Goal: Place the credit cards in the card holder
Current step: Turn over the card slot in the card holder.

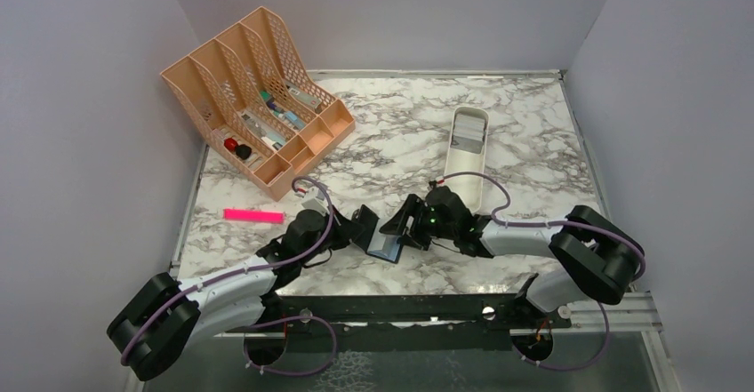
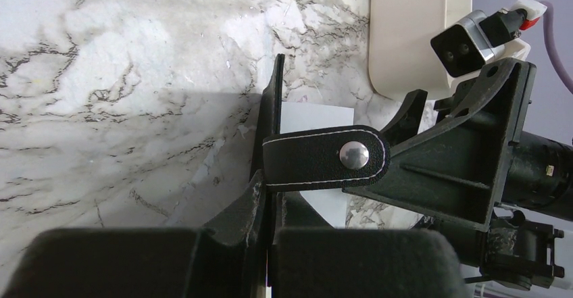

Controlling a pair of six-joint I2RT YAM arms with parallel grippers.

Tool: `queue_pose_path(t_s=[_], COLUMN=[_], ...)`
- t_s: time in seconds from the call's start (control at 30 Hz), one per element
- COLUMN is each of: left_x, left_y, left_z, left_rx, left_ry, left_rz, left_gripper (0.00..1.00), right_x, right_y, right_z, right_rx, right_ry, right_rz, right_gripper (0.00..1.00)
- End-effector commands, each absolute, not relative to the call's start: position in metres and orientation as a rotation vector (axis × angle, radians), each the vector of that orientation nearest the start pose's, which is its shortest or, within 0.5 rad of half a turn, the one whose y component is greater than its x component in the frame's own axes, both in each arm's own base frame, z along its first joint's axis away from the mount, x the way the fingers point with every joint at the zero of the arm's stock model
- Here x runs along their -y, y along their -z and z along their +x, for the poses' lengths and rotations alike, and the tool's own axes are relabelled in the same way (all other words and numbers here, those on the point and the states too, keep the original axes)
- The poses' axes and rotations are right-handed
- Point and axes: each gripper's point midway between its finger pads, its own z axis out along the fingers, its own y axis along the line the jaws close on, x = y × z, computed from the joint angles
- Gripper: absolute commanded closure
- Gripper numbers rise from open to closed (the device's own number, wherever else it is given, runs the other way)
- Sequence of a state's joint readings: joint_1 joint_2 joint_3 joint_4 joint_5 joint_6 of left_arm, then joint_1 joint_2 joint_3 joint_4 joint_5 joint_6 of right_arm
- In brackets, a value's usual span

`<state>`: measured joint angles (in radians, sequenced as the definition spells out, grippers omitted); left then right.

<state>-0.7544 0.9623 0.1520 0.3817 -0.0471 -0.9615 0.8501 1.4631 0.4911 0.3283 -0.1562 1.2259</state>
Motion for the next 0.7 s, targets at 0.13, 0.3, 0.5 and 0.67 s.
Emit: queue_pose_path(t_s=[0.13, 0.3, 0.5, 0.67], left_x=[0.224, 0.224, 0.225, 0.226], left_y=[-0.073, -0.072, -0.072, -0.073], left_z=[0.203, 0.202, 0.201, 0.2], left_rx=[-2.107, -2.11, -2.114, -2.117], left_ry=[1.023, 1.023, 1.027, 1.035], left_rz=[-0.258, -0.257, -0.242, -0.235], left_gripper=[1.0, 1.0, 1.0, 1.0], right_x=[-0.323, -0.33, -0.348, -0.36], right_y=[-0.047, -0.049, -0.078, -0.1], right_z=[0.194, 0.198, 0.204, 0.209], right_rx=[-2.522, -2.514, -2.418, -2.352], right_ry=[-1.146, -1.157, -1.296, -1.37], right_rz=[0.424, 0.441, 0.362, 0.282], right_gripper=[0.29, 0.29, 0.29, 0.29])
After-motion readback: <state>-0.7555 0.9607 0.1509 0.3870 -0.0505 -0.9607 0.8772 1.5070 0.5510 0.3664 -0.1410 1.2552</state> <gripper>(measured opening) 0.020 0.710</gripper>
